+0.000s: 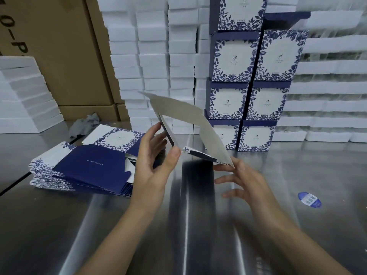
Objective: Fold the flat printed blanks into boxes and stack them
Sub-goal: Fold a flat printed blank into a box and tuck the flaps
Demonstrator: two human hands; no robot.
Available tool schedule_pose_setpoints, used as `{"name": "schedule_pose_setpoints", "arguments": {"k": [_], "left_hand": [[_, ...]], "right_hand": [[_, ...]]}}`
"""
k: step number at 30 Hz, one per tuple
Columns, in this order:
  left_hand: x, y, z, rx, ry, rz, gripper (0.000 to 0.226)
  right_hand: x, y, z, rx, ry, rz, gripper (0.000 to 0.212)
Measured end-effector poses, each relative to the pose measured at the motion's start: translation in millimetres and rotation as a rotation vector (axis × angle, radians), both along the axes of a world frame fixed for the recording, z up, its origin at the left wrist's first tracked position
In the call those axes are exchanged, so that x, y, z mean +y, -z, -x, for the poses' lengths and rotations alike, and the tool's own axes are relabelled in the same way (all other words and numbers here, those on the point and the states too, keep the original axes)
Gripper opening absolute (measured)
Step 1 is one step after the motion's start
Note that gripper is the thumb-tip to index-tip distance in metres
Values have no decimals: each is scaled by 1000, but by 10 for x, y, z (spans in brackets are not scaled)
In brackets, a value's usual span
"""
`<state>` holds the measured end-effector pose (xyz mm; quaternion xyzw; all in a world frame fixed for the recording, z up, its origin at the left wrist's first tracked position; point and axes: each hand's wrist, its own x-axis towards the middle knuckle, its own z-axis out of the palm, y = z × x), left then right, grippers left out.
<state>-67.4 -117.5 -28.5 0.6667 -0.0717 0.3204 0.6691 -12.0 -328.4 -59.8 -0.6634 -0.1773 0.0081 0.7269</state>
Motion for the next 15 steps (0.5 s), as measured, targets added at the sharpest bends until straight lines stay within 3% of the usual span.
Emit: {"name": "schedule_pose_setpoints", "arguments": {"k": [4,11,15], "left_hand": [[-37,-19,24,8,-43,59,66],[-74,-24,31,71,-98,165,68],[-26,-56,31,71,-80,197,49]], "right_hand": [[-12,-33,39,-76,31,13,90],[34,-79,109,-196,101,2,43],[22,-115,97,-216,248,54,52]]}}
